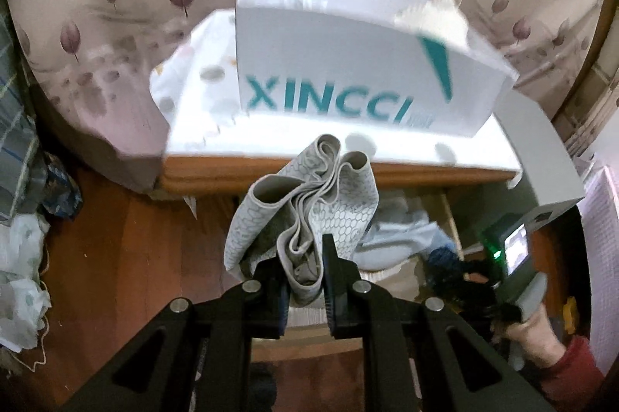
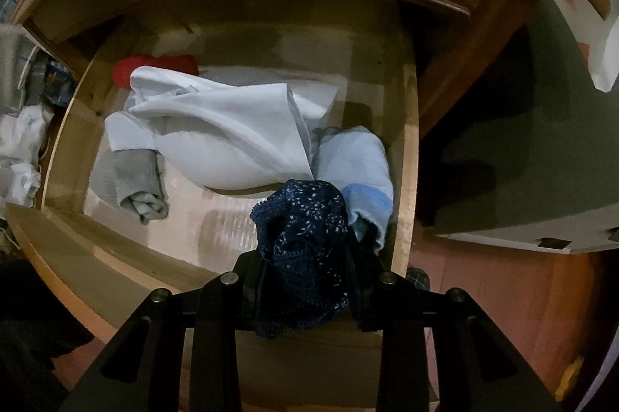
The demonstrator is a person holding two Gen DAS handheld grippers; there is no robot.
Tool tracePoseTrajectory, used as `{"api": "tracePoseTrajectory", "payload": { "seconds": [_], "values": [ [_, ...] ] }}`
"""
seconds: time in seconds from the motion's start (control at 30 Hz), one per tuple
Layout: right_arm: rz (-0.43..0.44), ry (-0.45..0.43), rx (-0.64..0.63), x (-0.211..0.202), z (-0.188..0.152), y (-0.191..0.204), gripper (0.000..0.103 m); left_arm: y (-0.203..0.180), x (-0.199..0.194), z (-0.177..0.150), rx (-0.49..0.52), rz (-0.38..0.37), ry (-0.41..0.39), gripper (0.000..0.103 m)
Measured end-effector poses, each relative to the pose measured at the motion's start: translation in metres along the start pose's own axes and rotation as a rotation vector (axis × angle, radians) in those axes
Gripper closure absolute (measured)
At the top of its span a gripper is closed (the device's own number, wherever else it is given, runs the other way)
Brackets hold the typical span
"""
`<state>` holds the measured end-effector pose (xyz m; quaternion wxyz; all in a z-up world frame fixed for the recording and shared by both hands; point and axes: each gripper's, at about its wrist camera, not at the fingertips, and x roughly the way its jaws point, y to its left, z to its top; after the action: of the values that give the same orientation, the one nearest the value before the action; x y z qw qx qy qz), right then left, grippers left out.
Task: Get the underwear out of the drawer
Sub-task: 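Lift the grey honeycomb underwear out of the drawer toward the box with the left tool, then lower the grey honeycomb underwear into the white box and open the left tool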
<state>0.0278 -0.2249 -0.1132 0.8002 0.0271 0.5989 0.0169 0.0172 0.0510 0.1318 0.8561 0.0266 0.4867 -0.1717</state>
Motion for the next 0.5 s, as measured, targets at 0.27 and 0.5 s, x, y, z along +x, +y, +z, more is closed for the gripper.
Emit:
{"api": "tracePoseTrajectory", "payload": {
  "seconds": [0.27, 0.5],
  "values": [
    [-0.008, 0.003, 0.002, 0.001, -0.001, -0.003, 0.073, -0.003, -0.069, 0.047, 0.009, 0.030, -0.134, 0.089],
    [-0.015, 0.007, 0.010, 0.000, -0.003, -0.007, 0.073, -0.004, -0.105, 0.100, -0.014, 0.051, -0.220, 0.089]
  ]
}}
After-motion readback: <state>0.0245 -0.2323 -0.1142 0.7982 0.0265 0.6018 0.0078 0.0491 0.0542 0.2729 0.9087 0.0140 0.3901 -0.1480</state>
